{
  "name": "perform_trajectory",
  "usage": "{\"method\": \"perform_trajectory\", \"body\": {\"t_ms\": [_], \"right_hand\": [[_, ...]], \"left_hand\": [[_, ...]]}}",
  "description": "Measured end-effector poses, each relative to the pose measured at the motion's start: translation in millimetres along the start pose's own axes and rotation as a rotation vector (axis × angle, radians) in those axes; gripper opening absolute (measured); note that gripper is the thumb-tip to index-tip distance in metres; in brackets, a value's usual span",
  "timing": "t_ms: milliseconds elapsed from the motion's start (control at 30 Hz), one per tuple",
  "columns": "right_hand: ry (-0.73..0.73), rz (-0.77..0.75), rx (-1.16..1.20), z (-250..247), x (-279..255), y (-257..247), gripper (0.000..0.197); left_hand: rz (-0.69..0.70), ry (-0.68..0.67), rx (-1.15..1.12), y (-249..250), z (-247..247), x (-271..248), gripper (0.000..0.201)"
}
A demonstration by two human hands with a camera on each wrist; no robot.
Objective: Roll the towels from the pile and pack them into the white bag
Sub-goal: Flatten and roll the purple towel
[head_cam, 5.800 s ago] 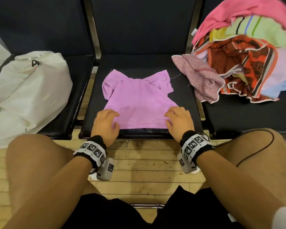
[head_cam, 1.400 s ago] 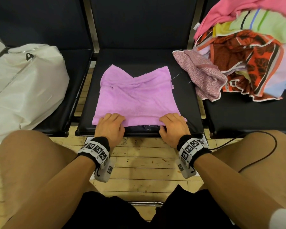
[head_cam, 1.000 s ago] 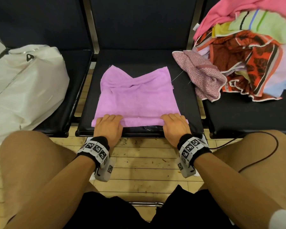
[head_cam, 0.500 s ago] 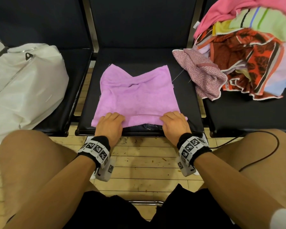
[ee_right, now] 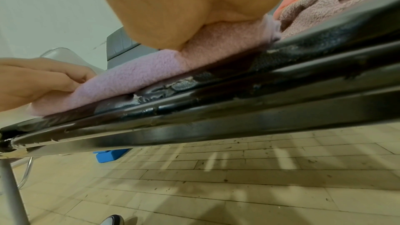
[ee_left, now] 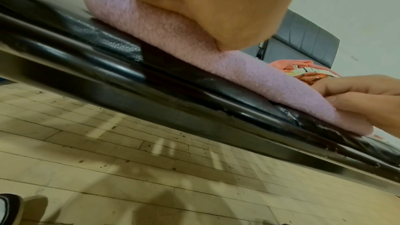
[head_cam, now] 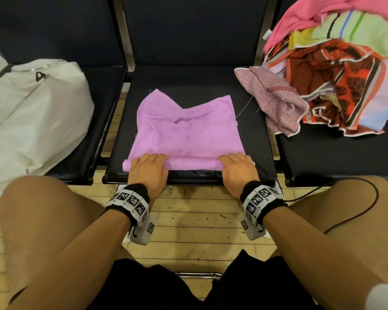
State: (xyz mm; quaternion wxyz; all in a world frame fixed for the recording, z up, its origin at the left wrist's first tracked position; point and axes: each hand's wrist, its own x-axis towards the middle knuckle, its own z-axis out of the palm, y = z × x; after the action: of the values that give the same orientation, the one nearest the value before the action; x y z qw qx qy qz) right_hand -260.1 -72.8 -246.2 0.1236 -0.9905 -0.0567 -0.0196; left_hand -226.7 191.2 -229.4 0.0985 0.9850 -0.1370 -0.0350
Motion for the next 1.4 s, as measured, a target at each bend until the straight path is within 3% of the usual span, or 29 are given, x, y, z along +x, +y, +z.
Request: {"method": "perform_trajectory", "body": {"t_ms": [100,333,433,567,800,1067,1133,1300,1400], "right_hand": [[-0.022,0.028,0.007,-1,1,-1,0.042],[0.201,-0.086,-0.039,4,1,3,0.029],[0.184,-0.112,-0.022,5,2,1,0.026],[0.088,-0.010,0.014,0,-2,-4,0.026],[0.087,-0.014,-0.013,4,1,0,0.035],[-0.021,0.024,0.001,-3,3,-1,0.044],[0.023,0.057,0.049,-3,2,-1,0.039],[0.167,0.000,0.006,1,1,3,0.017],[0.183,-0.053,-0.050,5,3,6,0.027]], "left_hand": [[-0.022,-0.027,0.019,2,-1,0,0.034],[-0.045,0.065,0.047,-3,-1,0,0.037],[0.009,0.064,0.061,-2,-1,2,0.037],[0.010,0.048,-0.002,-2,-2,0,0.024],[0.040,-0.002,-0.001,-6,-1,-3,0.049],[-0.004,0.036,-0.035,-5,-5,-2,0.042],[-0.016,0.001,-0.013,-3,-6,-2,0.038],[-0.035,-0.015,-0.027,-5,-8,0,0.050],[-0.024,0.031,-0.011,-9,-5,1,0.052]]}}
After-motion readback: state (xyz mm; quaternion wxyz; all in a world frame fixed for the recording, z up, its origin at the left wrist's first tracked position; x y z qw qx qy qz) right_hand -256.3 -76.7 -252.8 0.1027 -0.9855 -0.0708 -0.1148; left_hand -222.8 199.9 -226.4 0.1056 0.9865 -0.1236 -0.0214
